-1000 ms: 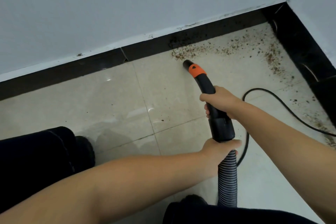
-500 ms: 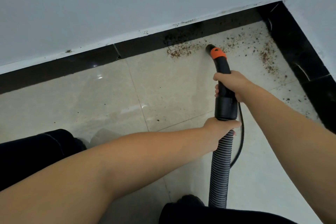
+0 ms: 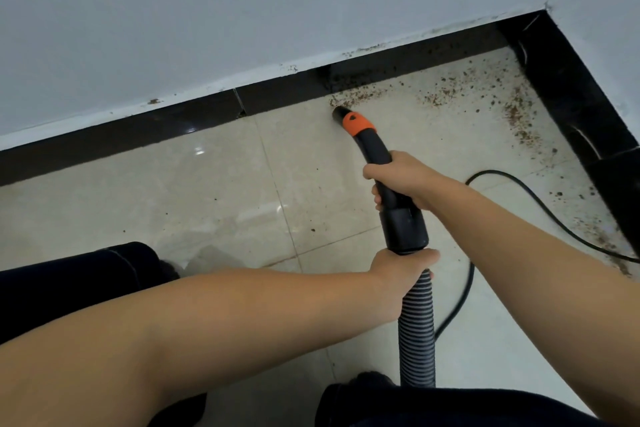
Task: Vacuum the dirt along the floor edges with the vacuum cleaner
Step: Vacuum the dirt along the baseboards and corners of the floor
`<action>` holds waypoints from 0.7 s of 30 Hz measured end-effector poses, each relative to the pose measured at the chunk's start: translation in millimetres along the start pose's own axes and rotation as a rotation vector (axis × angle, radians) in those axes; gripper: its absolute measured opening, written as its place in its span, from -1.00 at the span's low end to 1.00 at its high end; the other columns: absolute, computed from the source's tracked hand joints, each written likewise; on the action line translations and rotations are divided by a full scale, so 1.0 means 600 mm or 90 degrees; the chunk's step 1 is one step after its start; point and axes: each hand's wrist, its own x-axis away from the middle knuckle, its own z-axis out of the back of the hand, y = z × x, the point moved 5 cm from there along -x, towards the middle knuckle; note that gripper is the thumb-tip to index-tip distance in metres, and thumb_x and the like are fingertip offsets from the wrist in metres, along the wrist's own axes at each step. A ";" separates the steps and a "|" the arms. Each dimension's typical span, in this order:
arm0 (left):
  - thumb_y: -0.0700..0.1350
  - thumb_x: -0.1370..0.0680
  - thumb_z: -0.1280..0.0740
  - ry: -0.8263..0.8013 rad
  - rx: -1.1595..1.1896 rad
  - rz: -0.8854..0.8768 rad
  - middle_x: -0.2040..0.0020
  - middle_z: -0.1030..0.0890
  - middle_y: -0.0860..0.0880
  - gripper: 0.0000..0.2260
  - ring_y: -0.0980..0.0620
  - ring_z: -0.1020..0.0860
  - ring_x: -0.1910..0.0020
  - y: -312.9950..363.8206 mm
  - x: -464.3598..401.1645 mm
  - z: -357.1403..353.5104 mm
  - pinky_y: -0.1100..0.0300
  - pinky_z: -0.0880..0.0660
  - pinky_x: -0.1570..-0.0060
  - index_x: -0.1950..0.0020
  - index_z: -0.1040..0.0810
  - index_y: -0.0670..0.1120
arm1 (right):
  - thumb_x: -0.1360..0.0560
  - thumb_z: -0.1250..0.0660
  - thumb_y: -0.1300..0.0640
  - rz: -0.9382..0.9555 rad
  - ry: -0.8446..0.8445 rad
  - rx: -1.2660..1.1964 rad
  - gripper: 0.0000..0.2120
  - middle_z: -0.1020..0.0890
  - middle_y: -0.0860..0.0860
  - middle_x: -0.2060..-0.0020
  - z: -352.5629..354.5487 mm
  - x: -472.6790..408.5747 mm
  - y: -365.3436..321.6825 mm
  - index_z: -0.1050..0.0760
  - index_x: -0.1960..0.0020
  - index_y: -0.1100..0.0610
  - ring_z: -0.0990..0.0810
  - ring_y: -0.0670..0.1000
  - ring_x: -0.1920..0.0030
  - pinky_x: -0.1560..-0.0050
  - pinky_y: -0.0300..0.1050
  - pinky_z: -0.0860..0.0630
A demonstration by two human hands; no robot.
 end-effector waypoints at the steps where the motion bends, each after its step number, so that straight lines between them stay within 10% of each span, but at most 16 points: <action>1: -0.06 -0.54 -0.39 -0.013 -0.027 -0.025 0.21 -0.60 -0.03 -0.86 0.07 -0.58 0.28 0.001 0.001 0.011 0.21 -0.54 0.14 0.09 -0.50 -0.10 | -0.47 -0.31 0.25 0.002 -0.010 0.002 -0.88 -0.51 0.11 0.44 -0.010 -0.001 -0.004 -0.39 0.04 0.19 -0.51 0.02 0.52 0.42 -0.11 -0.56; 21: -0.19 -0.47 -0.44 0.014 0.001 0.034 0.31 -0.52 -0.09 -0.83 -0.05 -0.48 0.33 0.075 -0.048 -0.020 0.07 -0.48 0.09 0.02 -0.50 -0.17 | -0.47 -0.33 0.24 -0.018 0.121 -0.099 -0.87 -0.51 0.12 0.43 0.092 -0.054 -0.016 -0.38 0.04 0.21 -0.51 0.03 0.54 0.42 -0.10 -0.57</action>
